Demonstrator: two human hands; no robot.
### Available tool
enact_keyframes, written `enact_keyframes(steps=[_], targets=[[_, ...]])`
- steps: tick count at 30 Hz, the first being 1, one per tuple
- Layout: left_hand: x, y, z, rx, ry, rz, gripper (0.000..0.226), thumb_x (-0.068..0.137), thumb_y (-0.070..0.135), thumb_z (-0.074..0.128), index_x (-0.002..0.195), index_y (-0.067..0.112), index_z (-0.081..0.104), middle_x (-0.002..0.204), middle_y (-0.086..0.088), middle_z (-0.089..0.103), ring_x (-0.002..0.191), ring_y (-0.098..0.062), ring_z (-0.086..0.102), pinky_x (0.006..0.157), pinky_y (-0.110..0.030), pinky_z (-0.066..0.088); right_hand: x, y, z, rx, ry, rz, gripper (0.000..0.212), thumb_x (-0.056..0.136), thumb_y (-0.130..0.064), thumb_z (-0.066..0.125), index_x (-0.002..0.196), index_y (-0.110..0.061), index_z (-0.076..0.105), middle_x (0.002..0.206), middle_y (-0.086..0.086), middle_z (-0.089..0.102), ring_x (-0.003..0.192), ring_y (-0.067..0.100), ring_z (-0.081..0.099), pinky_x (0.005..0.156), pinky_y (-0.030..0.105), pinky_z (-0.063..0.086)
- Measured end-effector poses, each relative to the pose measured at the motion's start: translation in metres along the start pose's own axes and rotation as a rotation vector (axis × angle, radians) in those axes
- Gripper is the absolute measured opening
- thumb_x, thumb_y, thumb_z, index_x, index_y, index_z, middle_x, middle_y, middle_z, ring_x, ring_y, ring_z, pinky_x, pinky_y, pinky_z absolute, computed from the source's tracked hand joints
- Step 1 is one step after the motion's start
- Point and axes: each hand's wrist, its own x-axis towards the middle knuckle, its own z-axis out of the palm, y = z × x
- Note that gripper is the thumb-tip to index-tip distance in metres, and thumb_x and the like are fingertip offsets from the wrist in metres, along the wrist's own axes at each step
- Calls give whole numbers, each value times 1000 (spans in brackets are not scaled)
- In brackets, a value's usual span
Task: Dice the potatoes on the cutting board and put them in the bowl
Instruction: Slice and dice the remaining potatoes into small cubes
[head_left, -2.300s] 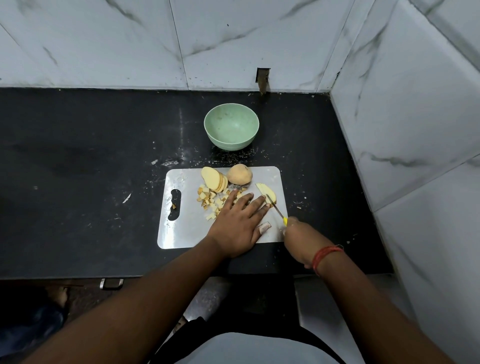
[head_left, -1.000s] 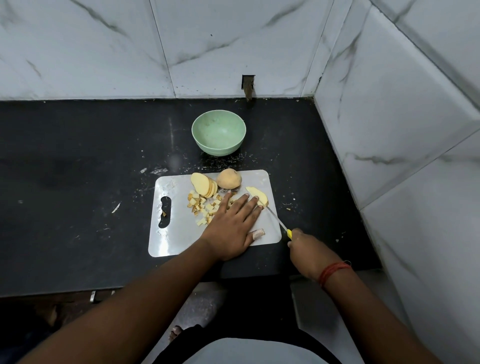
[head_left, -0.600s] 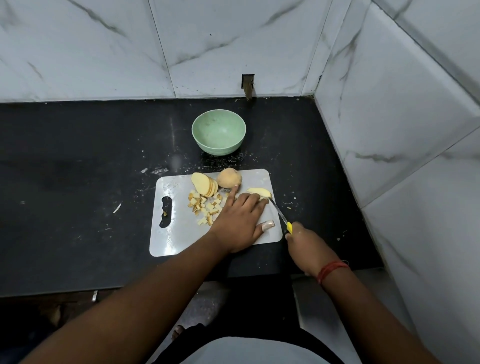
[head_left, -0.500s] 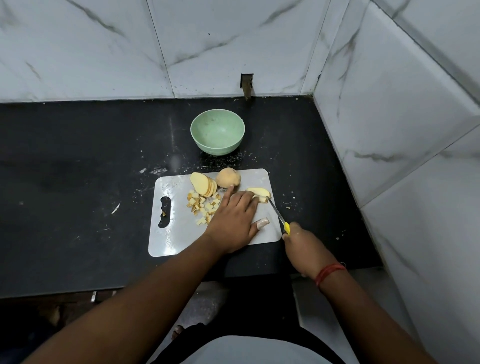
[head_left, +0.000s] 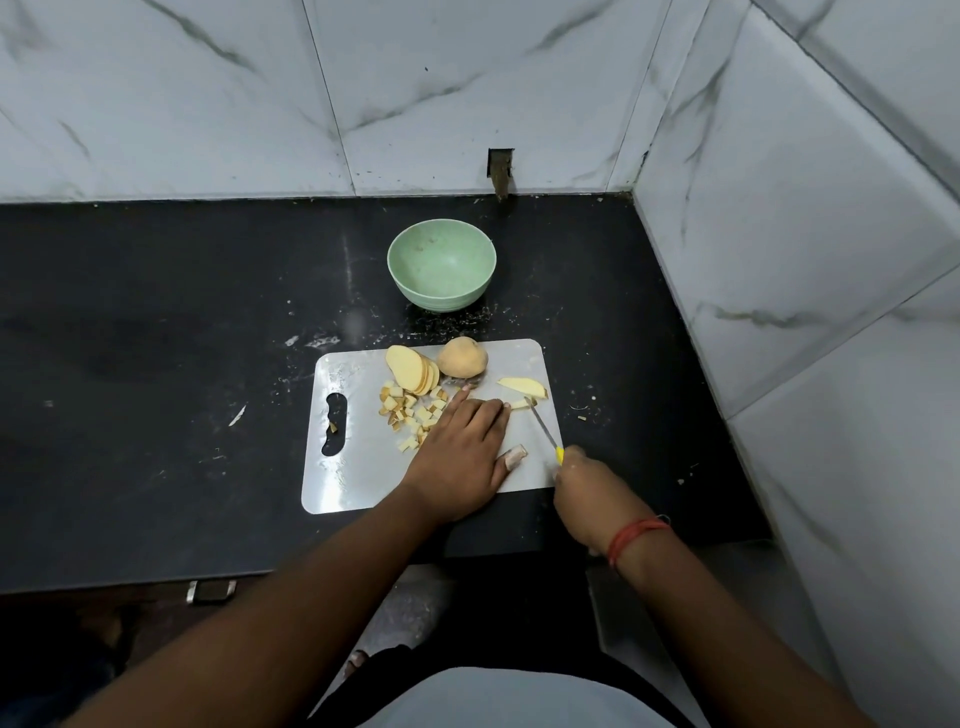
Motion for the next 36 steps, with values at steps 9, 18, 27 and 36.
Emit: enact_keyframes(steps=[9,18,27,36], targets=[[2,0,2,-4,-14,-13,67,108,52,31,146,1,53,141,-12,56,126,-30,50,124,-47,28,2,10,11,-41,-10,38,30,97,-9,38,127,-7,38,97,12,58,83,26,59,67,35,46],[1,-1,1,-3,3,0,65,107,50,34,145,1,54,140,-12,56,124,-30,49,124,-47,26,1,-1,2,-56,72,-70,27,96,-5,36,122,-5,41,93,12,58,79,28,57,66,32,39],[1,1,-1,3,34,15,64,106,49,36,144,0,55,138,-13,57,119,-29,48,124,-46,21,1,5,13,-57,14,0,27,99,-11,39,125,-6,41,109,16,62,93,30,62,70,33,44],[-7,1,-1,-2,47,-45,65,107,51,34,142,2,56,137,-11,56,132,-31,47,126,-51,18,3,-6,6,-59,59,-81,30,94,-4,36,123,-5,41,106,18,62,83,31,58,69,33,42]])
